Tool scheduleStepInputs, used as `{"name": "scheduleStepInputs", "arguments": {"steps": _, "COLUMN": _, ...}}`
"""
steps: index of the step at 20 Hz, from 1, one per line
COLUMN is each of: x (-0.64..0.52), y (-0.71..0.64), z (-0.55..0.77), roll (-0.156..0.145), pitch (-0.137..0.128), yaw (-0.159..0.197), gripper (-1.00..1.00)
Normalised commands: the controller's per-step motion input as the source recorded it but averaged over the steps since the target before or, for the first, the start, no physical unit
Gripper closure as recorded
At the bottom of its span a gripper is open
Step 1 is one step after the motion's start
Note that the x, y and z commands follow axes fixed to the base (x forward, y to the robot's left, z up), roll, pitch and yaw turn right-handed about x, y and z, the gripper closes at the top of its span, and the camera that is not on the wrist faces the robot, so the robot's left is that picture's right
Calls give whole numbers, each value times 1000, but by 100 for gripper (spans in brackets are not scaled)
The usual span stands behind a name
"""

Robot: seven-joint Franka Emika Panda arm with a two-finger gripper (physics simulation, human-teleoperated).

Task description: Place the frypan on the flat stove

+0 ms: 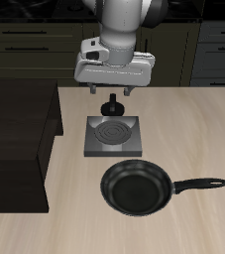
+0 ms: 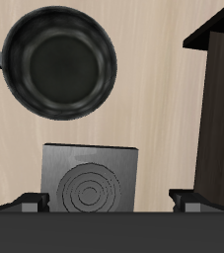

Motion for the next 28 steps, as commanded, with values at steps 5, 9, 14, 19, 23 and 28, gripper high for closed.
{"name": "scheduleStepInputs", "arguments": {"steps": 5, "x": 304, "y": -97, "z": -41, "roll": -35, "pitch": -8, "yaw": -5, "gripper": -100}}
{"name": "scheduleStepInputs", "arguments": {"steps": 9, "x": 293, "y": -5, "z": -37, "roll": -5, "pitch": -7, "yaw": -20, "gripper": -100}}
{"name": "scheduleStepInputs", "arguments": {"steps": 14, "x": 136, "y": 87, "z": -32, "roll": 1, "pitch": -3, "yaw": -2, "gripper": -100}}
{"name": "scheduleStepInputs", "arguments": {"steps": 19, "x": 153, "y": 91, "z": -49, "roll": 10, "pitch": 3, "yaw": -16, "gripper": -100}}
{"name": "scheduleStepInputs", "arguments": {"steps": 23, "x": 85, "y": 58, "z": 4, "roll": 4, "pitch": -4, "yaw": -2, "gripper": -100}}
{"name": "scheduleStepInputs", "arguments": {"steps": 28, "x": 124, "y": 1, "z": 50, "roll": 8, "pitch": -12, "yaw": -16, "gripper": -100}}
